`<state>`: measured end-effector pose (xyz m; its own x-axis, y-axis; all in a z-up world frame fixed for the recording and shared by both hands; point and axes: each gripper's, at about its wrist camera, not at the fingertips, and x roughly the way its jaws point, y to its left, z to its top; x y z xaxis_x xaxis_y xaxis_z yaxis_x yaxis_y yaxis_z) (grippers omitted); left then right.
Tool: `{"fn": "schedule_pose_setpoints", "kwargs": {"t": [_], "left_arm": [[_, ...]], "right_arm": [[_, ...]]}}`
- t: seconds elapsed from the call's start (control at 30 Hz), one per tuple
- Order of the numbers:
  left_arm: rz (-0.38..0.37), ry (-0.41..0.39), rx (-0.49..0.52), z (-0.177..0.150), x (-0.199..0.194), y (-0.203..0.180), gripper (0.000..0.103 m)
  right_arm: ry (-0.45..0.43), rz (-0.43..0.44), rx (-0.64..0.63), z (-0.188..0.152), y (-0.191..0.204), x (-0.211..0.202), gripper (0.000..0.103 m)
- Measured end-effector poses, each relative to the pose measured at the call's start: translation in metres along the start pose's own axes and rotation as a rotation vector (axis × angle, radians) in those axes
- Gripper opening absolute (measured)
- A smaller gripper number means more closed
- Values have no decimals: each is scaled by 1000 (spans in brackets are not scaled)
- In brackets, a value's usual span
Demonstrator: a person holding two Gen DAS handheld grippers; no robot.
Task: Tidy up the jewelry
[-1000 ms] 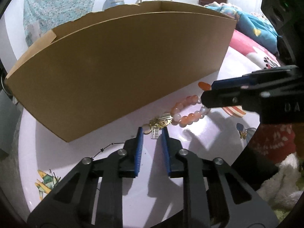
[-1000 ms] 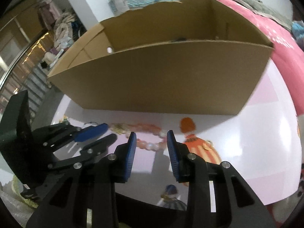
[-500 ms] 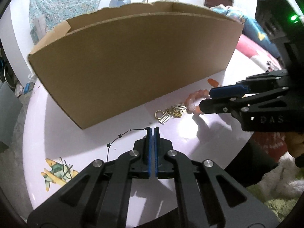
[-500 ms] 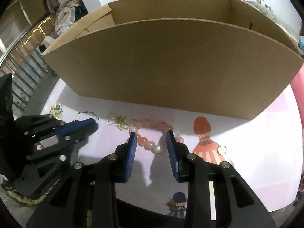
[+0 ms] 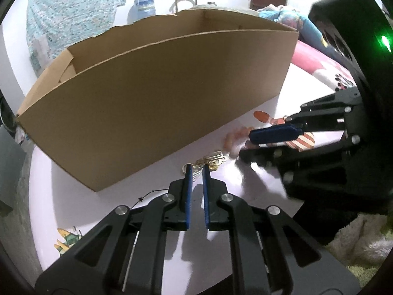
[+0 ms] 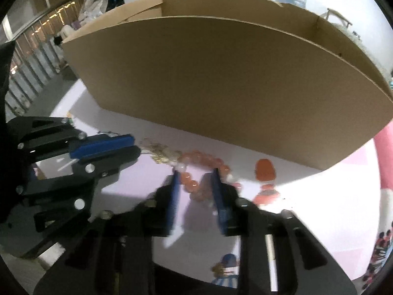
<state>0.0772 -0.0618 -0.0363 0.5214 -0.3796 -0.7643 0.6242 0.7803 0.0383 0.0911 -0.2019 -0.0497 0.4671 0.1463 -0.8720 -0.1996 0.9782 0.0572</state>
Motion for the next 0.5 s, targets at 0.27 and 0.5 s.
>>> {"fn": "schedule_pose_setpoints", "kwargs": {"t": [0.27,0.5], "left_arm": [[7,40,-2,3,10,0,7],[22,53,28,6,13,-4,7]], "right_arm": [[-20,45,111,-1,-29,-3,19],[-64,82,116,-5,-32,-13,19]]}}
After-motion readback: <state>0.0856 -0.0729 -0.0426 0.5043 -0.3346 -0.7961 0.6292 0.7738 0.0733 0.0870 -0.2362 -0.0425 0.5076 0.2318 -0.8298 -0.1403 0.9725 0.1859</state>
